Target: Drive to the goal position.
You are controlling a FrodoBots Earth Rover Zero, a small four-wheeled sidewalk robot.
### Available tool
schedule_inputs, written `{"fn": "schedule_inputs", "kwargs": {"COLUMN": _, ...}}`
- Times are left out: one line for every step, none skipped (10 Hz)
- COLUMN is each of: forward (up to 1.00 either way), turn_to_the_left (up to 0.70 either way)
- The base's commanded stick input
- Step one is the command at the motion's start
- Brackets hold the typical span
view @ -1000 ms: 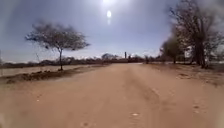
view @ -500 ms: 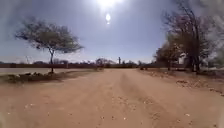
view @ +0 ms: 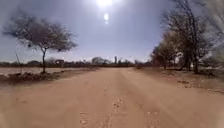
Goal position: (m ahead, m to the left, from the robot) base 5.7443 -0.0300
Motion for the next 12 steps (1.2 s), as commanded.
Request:
{"fn": "schedule_inputs", "kwargs": {"forward": 1.0, "turn_to_the_left": 0.0}}
{"fn": "schedule_inputs", "kwargs": {"forward": 1.0, "turn_to_the_left": 0.0}}
{"fn": "schedule_inputs", "kwargs": {"forward": 1.0, "turn_to_the_left": 0.0}}
{"fn": "schedule_inputs", "kwargs": {"forward": 1.0, "turn_to_the_left": 0.0}}
{"fn": "schedule_inputs", "kwargs": {"forward": 1.0, "turn_to_the_left": 0.0}}
{"fn": "schedule_inputs", "kwargs": {"forward": 1.0, "turn_to_the_left": 0.0}}
{"fn": "schedule_inputs", "kwargs": {"forward": 1.0, "turn_to_the_left": 0.0}}
{"fn": "schedule_inputs", "kwargs": {"forward": 1.0, "turn_to_the_left": 0.0}}
{"fn": "schedule_inputs", "kwargs": {"forward": 1.0, "turn_to_the_left": 0.0}}
{"fn": "schedule_inputs", "kwargs": {"forward": 1.0, "turn_to_the_left": 0.0}}
{"fn": "schedule_inputs", "kwargs": {"forward": 1.0, "turn_to_the_left": 0.0}}
{"fn": "schedule_inputs", "kwargs": {"forward": 1.0, "turn_to_the_left": 0.0}}
